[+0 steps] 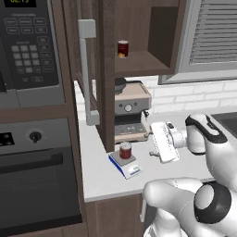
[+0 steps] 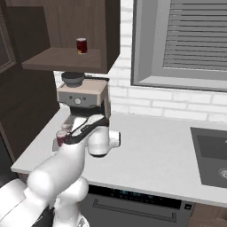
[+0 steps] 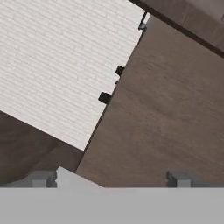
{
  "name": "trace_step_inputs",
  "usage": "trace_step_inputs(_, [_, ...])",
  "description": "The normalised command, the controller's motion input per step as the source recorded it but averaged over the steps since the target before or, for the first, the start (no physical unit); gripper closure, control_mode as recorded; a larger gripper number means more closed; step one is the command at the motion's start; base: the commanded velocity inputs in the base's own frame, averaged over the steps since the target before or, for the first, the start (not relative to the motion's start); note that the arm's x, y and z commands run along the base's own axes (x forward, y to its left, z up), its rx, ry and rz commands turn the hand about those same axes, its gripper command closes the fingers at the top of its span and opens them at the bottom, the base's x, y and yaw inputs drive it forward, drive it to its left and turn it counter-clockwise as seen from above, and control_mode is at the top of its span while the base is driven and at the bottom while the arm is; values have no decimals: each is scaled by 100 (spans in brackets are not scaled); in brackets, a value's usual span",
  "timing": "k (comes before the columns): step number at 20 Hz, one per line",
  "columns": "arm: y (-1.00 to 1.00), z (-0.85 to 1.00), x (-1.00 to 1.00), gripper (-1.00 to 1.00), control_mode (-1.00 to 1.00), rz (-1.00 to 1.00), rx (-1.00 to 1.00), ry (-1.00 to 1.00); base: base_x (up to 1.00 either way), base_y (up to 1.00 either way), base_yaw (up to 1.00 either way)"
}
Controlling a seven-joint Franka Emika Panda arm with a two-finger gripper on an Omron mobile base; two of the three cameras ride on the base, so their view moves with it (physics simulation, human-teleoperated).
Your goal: Pick the canned food and place it on the digital scale for weighing, and close the cabinet.
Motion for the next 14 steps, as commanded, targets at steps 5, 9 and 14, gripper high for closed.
trace_step_inputs(5, [0,100,-96,-100,-100,0,0,-29,0,0,0])
trace_step_inputs(9, [1,100,-99,-100,-100,0,0,-31,0,0,0])
trace_step_inputs(14, [1,100,-98,-100,-100,0,-2,-39,0,0,0])
